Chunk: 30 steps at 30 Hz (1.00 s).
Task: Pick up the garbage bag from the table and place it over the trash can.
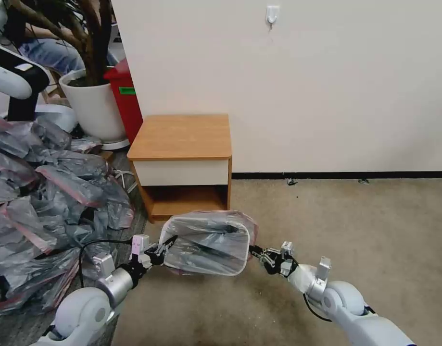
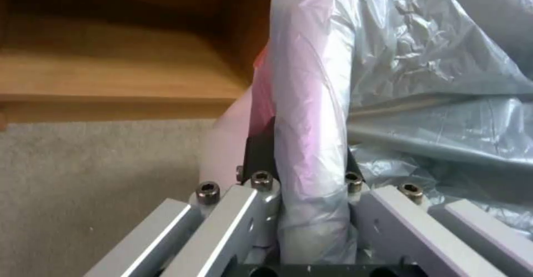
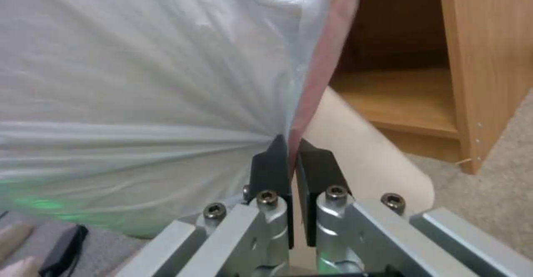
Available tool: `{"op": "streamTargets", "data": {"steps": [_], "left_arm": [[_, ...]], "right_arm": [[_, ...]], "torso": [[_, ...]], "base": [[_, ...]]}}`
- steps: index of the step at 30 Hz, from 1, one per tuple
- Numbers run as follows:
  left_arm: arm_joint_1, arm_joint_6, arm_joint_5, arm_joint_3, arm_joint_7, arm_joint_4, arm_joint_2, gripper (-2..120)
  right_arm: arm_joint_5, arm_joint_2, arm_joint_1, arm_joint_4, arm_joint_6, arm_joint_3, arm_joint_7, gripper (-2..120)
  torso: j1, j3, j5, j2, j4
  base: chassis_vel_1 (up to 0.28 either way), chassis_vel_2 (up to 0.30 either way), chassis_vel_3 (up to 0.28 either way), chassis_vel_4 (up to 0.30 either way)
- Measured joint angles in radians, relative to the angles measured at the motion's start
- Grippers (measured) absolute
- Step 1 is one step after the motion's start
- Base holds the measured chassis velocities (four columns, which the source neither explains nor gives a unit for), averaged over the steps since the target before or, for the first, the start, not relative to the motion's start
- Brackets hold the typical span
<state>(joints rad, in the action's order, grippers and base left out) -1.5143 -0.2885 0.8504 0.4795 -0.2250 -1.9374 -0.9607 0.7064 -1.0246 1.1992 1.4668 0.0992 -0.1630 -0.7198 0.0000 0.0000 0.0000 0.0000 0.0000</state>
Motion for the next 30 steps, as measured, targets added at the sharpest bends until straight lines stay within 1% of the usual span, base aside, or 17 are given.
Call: {"op": "streamTargets", "data": {"steps": [10, 21, 22, 24, 25, 27, 29, 30], "left_arm": [[0.003, 0.0, -0.001, -0.002, -0.002, 0.0, -0.003, 5], [0.013, 0.003, -0.004, -0.007, -0.003, 0.015, -0.005, 3], [0.014, 0.004, -0.006, -0.007, -0.003, 0.016, -0.006, 3], [0.014, 0.007, -0.013, -0.007, 0.0, 0.021, -0.01, 3], [0.014, 0.007, -0.013, -0.007, 0.0, 0.021, -0.01, 3], [0.017, 0.008, -0.021, -0.009, 0.017, 0.027, -0.014, 3], [0.02, 0.009, -0.024, -0.012, 0.034, 0.032, -0.018, 3], [0.02, 0.009, -0.024, -0.012, 0.034, 0.032, -0.018, 3]], "right_arm": [[-0.053, 0.001, -0.001, -0.006, 0.001, -0.003, 0.024, 6], [-0.028, 0.006, 0.006, 0.001, 0.023, -0.004, 0.033, 6], [-0.024, 0.006, 0.008, 0.005, 0.024, -0.003, 0.038, 7], [-0.017, 0.008, 0.013, 0.016, 0.026, -0.006, 0.053, 16], [-0.017, 0.008, 0.013, 0.016, 0.026, -0.006, 0.053, 16], [-0.015, 0.009, 0.018, 0.028, 0.031, -0.008, 0.069, 25], [-0.015, 0.009, 0.026, 0.045, 0.037, -0.012, 0.086, 32], [-0.015, 0.009, 0.026, 0.045, 0.037, -0.012, 0.086, 32]], "torso": [[0.0, 0.0, 0.0, 0.0, 0.0], [0.0, 0.0, 0.0, 0.0, 0.0], [0.0, 0.0, 0.0, 0.0, 0.0], [0.0, 0.0, 0.0, 0.0, 0.0], [0.0, 0.0, 0.0, 0.0, 0.0], [0.0, 0.0, 0.0, 0.0, 0.0], [0.0, 0.0, 0.0, 0.0, 0.0], [0.0, 0.0, 0.0, 0.0, 0.0]], "base": [[0.0, 0.0, 0.0, 0.0], [0.0, 0.0, 0.0, 0.0], [0.0, 0.0, 0.0, 0.0], [0.0, 0.0, 0.0, 0.0], [0.0, 0.0, 0.0, 0.0], [0.0, 0.0, 0.0, 0.0], [0.0, 0.0, 0.0, 0.0], [0.0, 0.0, 0.0, 0.0]]}}
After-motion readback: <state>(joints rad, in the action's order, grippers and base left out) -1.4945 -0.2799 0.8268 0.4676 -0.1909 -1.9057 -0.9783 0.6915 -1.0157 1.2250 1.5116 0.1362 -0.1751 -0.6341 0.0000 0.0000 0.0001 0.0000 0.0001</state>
